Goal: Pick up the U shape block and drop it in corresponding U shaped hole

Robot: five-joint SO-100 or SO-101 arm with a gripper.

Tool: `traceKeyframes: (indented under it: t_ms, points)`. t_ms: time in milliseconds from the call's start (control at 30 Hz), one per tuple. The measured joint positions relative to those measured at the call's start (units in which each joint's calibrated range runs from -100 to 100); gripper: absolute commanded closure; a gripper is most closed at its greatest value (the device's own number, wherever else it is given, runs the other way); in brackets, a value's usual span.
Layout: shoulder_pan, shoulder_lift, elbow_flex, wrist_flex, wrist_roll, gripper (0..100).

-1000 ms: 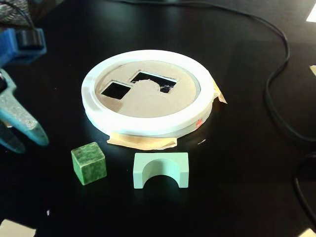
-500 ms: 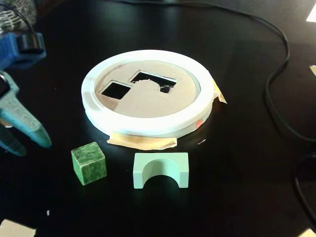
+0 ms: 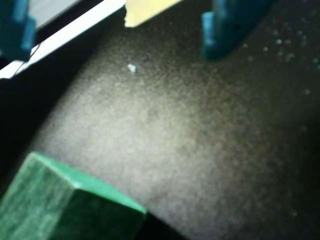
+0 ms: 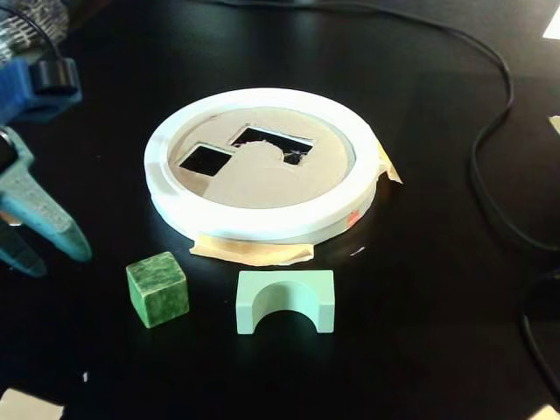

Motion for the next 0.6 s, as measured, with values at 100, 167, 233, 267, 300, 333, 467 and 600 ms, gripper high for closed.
traceKeyframes:
  t_ms: [100, 167, 233, 267, 300, 333, 467, 600]
  points:
    - [0.00, 0.00, 0.00, -0.39, 0.00, 42]
    - [0.00, 0.00, 0.00, -2.81, 0.00, 43]
    - [0.00, 0.00, -0.20, -4.66, 0.00, 43]
    - [0.00, 0.00, -0.49, -7.27, 0.00, 42]
    - [0.00, 0.00, -0.68, -9.12, 0.00, 42]
    - [0.00, 0.00, -0.78, -12.42, 0.00, 42]
    - [0.00, 0.00, -0.78, -18.62, 0.00, 44]
    - [-4.90, 0.18, -4.49, -22.11, 0.00, 44]
